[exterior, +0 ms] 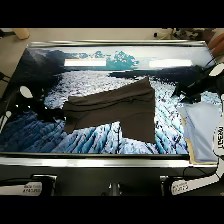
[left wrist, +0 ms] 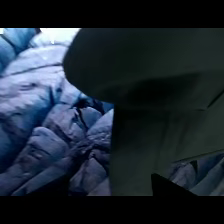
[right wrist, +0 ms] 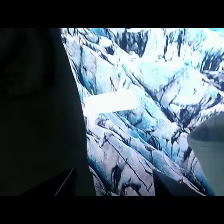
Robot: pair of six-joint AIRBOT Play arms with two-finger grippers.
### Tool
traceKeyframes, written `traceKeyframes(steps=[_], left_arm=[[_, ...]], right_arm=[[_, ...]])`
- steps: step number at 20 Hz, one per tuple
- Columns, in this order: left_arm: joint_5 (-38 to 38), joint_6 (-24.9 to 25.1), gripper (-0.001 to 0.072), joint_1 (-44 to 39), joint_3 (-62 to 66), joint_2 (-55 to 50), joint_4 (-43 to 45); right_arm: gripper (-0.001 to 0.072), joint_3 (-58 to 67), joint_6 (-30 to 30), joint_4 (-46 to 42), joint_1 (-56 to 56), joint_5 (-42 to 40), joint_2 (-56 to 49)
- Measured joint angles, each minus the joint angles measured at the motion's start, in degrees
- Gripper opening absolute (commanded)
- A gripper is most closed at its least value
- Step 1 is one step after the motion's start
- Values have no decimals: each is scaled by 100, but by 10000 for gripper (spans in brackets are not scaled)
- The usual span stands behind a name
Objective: Fold the shirts.
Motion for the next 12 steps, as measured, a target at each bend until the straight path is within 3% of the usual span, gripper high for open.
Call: traceKeyframes(steps=[3,4,5,6,7,8,12], left_arm=[[389,166,601,-96,-673,66,-514],[518,184,529,-144,-785,63,-638],[619,186,370,-188,-868,61,-741],[686,188,264,-225,-938,39,-802],[756,188,86,-260,-979,33,-831],[815,188,27,-282,-1014,22,-861],[887,229,26,-330,-1071,107,-901]], right_arm=[[561,-374,-201,70,87,83,-22],[561,-470,-262,79,149,76,-46],[562,-555,-304,81,214,39,-94],[562,-616,-343,96,282,4,-168],[562,-660,-374,118,341,-31,-251],[561,-688,-420,188,404,-35,-345],[528,-748,-560,378,721,-295,-728]])
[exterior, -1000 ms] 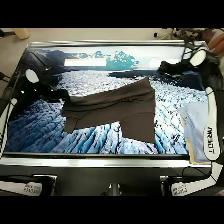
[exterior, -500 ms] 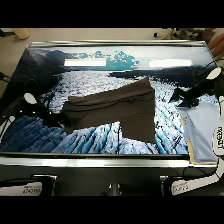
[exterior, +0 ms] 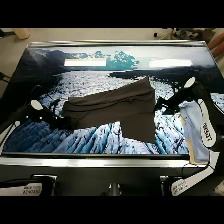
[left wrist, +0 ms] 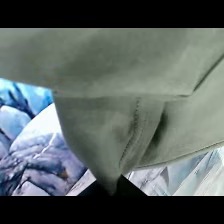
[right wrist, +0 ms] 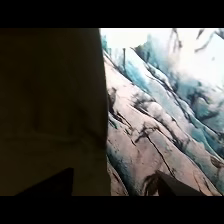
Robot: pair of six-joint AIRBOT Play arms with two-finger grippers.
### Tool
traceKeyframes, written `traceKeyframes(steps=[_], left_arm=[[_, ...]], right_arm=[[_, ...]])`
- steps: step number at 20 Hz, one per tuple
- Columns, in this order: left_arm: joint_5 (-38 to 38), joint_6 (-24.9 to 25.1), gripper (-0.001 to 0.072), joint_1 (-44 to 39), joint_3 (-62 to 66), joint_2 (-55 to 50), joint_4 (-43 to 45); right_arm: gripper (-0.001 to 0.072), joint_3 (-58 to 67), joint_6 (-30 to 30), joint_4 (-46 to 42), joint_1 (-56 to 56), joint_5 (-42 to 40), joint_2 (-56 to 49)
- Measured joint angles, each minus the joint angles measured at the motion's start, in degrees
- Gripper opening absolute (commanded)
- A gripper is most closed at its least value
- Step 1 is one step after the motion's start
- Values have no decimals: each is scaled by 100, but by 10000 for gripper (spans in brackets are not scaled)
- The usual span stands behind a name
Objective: Fold the shirts.
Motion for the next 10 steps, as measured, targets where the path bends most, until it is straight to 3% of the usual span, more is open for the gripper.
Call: traceKeyframes(steps=[1,3,7,10], left_arm=[[0,20,26,0,-7,57,-15],[7,52,26,-9,-11,212,-28],[7,175,24,17,275,778,-28],[63,245,24,90,1327,1593,168]], right_arm=[[456,-7,-20,31,87,-90,-81],[26,-7,-42,157,278,-271,-197],[22,192,-173,160,490,-741,-111],[23,831,-378,205,463,-831,723]])
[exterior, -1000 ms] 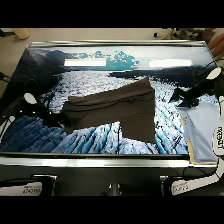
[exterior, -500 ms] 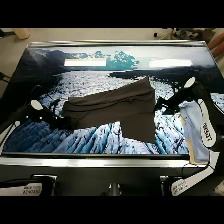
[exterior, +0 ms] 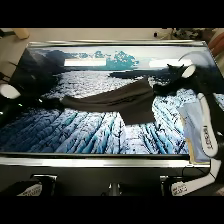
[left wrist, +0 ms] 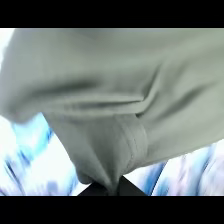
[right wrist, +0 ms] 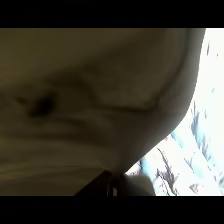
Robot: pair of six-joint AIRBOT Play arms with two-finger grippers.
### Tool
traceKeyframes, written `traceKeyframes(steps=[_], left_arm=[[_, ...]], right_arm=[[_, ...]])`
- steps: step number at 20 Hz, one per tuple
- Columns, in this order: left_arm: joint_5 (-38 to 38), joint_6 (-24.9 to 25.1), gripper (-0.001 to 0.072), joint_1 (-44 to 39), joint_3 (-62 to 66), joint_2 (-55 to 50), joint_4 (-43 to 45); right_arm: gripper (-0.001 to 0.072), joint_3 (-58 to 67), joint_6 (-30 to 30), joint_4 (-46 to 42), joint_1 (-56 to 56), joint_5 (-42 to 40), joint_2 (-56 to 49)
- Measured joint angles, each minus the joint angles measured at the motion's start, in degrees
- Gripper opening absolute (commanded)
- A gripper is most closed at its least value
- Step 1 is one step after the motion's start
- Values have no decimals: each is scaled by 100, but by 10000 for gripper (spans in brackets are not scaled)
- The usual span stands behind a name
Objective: Fold the shirts.
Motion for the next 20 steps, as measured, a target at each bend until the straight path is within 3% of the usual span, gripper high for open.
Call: traceKeyframes(steps=[5,10,15,20], left_arm=[[682,-122,24,92,3040,1563,782],[1036,-756,25,118,4260,2594,1438],[566,-914,26,118,4424,2704,1976],[17,-949,27,109,3222,2269,2039]], right_arm=[[24,1182,-118,-334,-162,-1202,2767],[24,1473,116,-951,-203,-1869,4756],[24,1532,273,-1399,-210,-1423,5139],[24,1316,310,-1674,-210,-92,4096]])
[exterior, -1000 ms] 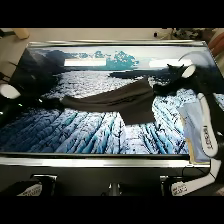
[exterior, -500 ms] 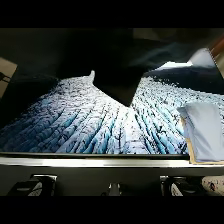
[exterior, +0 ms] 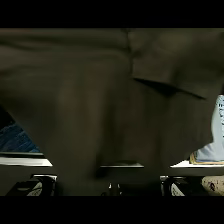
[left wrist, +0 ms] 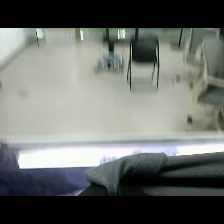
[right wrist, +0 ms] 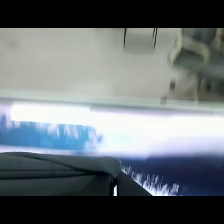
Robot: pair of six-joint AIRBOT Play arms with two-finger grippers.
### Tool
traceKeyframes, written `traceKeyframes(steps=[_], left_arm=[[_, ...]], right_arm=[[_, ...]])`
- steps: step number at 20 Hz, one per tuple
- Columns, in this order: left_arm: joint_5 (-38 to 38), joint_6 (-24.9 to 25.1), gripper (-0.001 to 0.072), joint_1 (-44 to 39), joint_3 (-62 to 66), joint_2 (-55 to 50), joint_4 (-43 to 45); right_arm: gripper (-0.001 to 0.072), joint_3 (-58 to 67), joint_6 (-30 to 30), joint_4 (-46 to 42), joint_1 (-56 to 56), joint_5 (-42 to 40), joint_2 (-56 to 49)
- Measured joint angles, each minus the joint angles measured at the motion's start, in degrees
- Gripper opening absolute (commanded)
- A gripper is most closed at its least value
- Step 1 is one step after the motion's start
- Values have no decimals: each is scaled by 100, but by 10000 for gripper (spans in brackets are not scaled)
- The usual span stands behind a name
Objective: Fold the shirts.
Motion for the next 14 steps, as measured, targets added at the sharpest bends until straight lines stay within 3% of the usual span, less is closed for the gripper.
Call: traceKeyframes(steps=[5,10,11,12,13,14], left_arm=[[1270,186,27,-7,-2192,-951,-732],[2151,251,43,-79,-2964,-2662,-1469],[2229,254,151,-111,-3012,-2959,-1648],[2264,258,422,-140,-3040,-3233,-1834],[2275,267,636,-151,-3045,-3442,-1969],[2175,280,603,-142,-3003,-3615,-2094]], right_arm=[[24,-417,315,-74,0,-509,-1923],[27,-522,1137,754,-9,-857,-3694],[55,-525,1235,1016,-7,-868,-3934],[163,-525,1294,1292,-4,-931,-4124],[337,-525,1353,1491,-7,-955,-4258],[465,-516,1349,1620,-26,-927,-4350]])
